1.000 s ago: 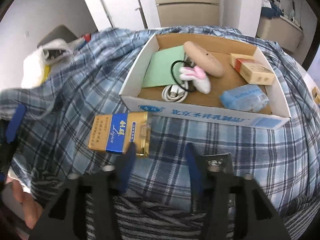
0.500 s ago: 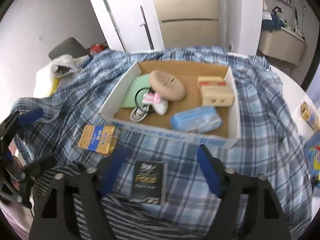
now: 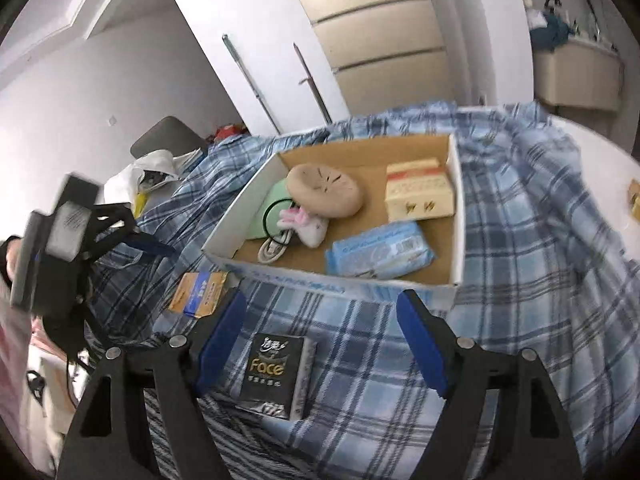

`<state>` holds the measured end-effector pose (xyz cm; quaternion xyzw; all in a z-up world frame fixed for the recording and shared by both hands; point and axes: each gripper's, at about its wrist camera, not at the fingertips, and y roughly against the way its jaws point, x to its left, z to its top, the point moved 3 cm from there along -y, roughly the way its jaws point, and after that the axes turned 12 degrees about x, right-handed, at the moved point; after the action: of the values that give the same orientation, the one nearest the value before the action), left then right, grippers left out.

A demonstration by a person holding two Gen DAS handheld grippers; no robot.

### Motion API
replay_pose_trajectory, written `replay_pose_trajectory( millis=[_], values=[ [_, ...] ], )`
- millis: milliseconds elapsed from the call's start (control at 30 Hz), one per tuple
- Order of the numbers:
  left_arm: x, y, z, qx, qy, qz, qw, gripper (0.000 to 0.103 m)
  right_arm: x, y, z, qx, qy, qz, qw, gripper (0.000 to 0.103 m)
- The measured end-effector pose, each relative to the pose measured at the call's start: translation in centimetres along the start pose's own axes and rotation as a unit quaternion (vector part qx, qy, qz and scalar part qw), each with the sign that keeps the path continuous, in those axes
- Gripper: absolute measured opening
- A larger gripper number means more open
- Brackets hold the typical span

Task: Organize soft objects
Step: 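Bring the left tool down over the blue-and-gold cigarette pack, then grasp the blue-and-gold pack with the left tool while the right tool grasps the Face pack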

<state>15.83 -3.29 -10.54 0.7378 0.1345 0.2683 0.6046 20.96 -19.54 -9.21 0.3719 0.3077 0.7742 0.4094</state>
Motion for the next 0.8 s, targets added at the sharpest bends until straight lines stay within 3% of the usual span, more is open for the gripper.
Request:
replay_pose_trajectory(
  millis=[200,300,367,467,500,633,700,767,800],
  values=[
    [1.7,-2.1,1.8,0.038,0.040,-0.018,0.9983,0.092,0.6,0.1,-0.8,0.018,0.000,0.054,0.998,0.077],
    [1.7,-3.2,2.6,0.061,0.037,-0.037,0.9968,0.079,1.1,0.1,-1.0,0.019,0.022,0.037,0.999,0.077],
    [2.1,-2.7,2.8,0.049,0.064,-0.061,0.9949,0.065,1.3,0.4,-1.2,0.012,0.027,0.038,0.999,0.077],
    [3.0,-1.3,2.2,0.023,0.131,-0.147,0.9802,0.059,1.5,0.8,-1.2,0.006,0.033,0.036,0.999,0.077],
    [3.0,-0.4,1.9,0.007,0.148,-0.157,0.9765,0.059,1.4,1.0,-1.1,0.001,0.034,0.029,0.999,0.077],
    [2.3,4.2,0.1,-0.088,0.208,-0.135,0.9647,0.058,0.9,1.7,-0.9,-0.010,0.022,0.024,0.999,0.077],
    [1.8,6.5,-1.4,-0.160,0.261,-0.118,0.9447,0.058,0.7,1.7,-0.8,-0.012,0.020,0.019,1.000,0.077],
    [1.5,7.8,-3.3,-0.233,0.314,-0.112,0.9137,0.058,0.6,1.7,-0.7,-0.020,0.021,-0.001,1.000,0.077],
    [1.0,7.9,-4.4,-0.271,0.346,-0.097,0.8930,0.059,0.6,1.8,-0.7,-0.023,0.023,-0.015,0.999,0.077]
  ],
)
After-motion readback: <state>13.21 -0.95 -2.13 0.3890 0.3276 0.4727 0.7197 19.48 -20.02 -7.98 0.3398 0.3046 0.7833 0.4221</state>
